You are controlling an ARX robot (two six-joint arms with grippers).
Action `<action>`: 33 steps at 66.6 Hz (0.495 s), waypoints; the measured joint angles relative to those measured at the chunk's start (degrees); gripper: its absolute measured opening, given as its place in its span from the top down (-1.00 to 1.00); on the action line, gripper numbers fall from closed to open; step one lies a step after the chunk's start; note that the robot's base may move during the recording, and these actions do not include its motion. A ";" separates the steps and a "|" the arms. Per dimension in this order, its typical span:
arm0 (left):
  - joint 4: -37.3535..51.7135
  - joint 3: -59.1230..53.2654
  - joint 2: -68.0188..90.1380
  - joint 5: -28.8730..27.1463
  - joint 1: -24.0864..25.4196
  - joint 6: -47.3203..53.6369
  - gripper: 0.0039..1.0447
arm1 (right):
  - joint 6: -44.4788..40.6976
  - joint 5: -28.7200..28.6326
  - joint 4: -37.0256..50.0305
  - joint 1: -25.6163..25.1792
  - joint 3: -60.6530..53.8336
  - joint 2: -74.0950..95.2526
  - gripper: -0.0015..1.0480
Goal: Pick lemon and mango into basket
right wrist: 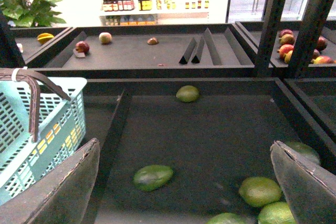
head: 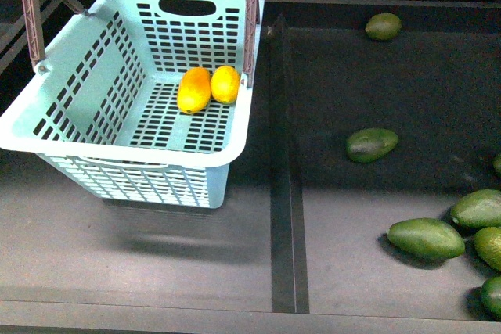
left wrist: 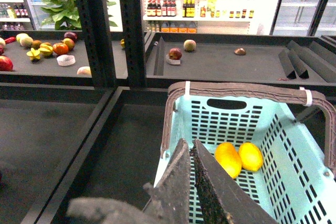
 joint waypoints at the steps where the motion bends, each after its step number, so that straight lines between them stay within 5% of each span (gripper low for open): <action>1: -0.63 -0.55 -0.61 0.11 0.02 0.00 0.94 | 0.00 0.02 0.00 0.00 0.00 0.00 -0.83; 33: -23.30 -1.73 -25.73 0.15 0.02 0.02 0.94 | 0.00 0.02 0.00 0.00 0.00 0.00 -0.83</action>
